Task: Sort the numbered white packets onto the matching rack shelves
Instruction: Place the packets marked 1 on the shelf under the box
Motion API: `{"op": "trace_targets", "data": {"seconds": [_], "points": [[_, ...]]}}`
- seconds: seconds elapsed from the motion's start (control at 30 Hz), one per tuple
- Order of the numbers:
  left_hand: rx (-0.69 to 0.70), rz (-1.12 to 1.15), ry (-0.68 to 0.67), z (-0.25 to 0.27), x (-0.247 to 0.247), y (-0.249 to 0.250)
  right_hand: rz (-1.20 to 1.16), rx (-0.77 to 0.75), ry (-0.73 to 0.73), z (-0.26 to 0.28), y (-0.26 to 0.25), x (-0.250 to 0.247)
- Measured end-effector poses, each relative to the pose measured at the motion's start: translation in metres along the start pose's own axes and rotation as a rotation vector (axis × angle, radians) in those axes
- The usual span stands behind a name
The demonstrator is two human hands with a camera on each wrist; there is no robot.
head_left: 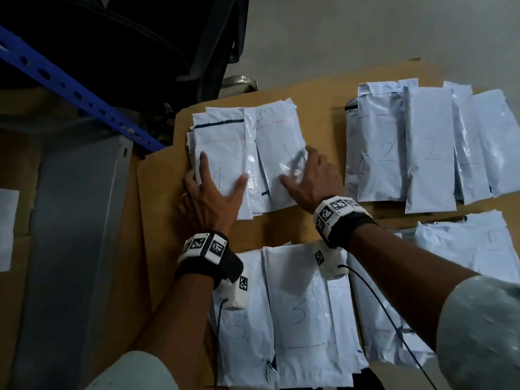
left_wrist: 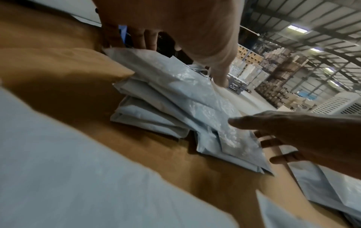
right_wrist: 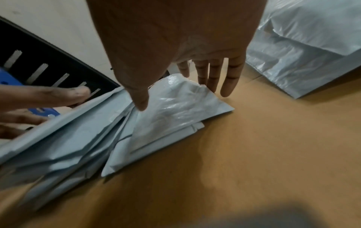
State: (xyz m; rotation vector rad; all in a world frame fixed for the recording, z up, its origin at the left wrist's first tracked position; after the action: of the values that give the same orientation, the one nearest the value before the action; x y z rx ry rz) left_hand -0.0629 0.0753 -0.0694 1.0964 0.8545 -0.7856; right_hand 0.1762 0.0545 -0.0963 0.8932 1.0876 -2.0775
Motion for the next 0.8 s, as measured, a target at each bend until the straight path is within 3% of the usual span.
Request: {"op": "trace_targets", "data": {"seconds": [0.1, 0.3, 0.47, 0.63, 0.8], "points": [[0.024, -0.065, -0.035, 0.003, 0.006, 0.003, 0.108, -0.028, -0.008, -0.001, 0.005, 0.011], [-0.117, -0.027, -0.049, 0.002, 0.006, -0.013, 0.012, 0.021, 0.005, 0.002, 0.017, 0.008], [-0.097, 0.019, -0.029, -0.002, 0.010, -0.020, 0.041, 0.038, 0.024, -0.008, 0.007, 0.013], [-0.173, 0.015, -0.108, 0.002, 0.014, -0.029, -0.135, 0.096, -0.033, -0.015, 0.016, 0.021], [-0.162, 0.052, -0.112, 0.001, 0.011, -0.026, -0.327, 0.003, -0.050, -0.015, 0.018, 0.016]]}}
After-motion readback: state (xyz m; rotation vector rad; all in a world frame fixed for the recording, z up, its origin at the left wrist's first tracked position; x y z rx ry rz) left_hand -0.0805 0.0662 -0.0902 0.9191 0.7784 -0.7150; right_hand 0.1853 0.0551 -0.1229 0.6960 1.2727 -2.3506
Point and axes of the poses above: each hand's wrist, its own z-axis away from the middle knuckle, its own x-axis out of the palm, y = z × x, the point moved 7 cm from there along -z, towards the middle knuckle, and after that the axes turned 2 degrees about -y, right-handed, at the moved point
